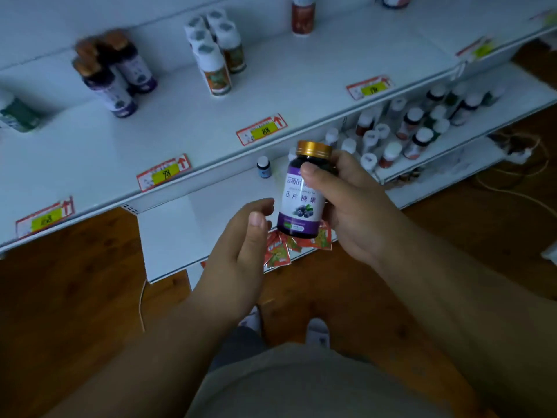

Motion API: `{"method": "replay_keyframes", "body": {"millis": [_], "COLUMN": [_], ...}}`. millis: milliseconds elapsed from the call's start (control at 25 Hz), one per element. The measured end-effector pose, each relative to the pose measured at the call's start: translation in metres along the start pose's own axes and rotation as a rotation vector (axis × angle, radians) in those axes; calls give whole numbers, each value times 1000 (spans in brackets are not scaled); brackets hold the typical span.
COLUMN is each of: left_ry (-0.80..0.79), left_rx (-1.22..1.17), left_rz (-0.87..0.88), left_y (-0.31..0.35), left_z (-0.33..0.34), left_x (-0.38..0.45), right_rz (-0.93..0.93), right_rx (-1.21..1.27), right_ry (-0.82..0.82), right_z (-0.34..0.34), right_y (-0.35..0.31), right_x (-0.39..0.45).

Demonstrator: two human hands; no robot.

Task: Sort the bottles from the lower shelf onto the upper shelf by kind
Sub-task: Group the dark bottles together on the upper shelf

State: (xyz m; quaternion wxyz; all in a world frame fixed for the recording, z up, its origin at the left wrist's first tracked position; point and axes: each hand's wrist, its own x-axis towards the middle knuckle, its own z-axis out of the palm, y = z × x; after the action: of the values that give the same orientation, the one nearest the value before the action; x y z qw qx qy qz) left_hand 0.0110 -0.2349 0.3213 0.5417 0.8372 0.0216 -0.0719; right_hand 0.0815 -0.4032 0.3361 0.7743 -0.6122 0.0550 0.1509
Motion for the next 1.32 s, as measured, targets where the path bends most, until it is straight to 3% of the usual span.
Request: {"method": "replay_keyframes", "body": {"millis": [360,480,600,720,880,1040,1320], "left_ry": [124,175,176,179,370,333,312], "left_rx": [8,162,441,640,812,933,922], "left_rz": [90,114,85,20,125,195,184], "left_y": [-17,-43,-68,-83,-78,-74,-69], "left_z": [-123,-181,-220,-237,-254,-262,-263], "left_x": [44,77,107,137,177,204,209], "right_rz": [-119,-171,-219,-246,-324,-399,-446], "right_rx": [-237,-277,-469,-679,-974,-1084,-1129], "right_ry": [-164,-140,-60,38,38,-50,-116], "right_z": [125,181,217,229,236,242,242], "right_y": [-36,-35,-27,-24,-34,-42,-42], "right_x": [73,114,162,201,236,259,277]}}
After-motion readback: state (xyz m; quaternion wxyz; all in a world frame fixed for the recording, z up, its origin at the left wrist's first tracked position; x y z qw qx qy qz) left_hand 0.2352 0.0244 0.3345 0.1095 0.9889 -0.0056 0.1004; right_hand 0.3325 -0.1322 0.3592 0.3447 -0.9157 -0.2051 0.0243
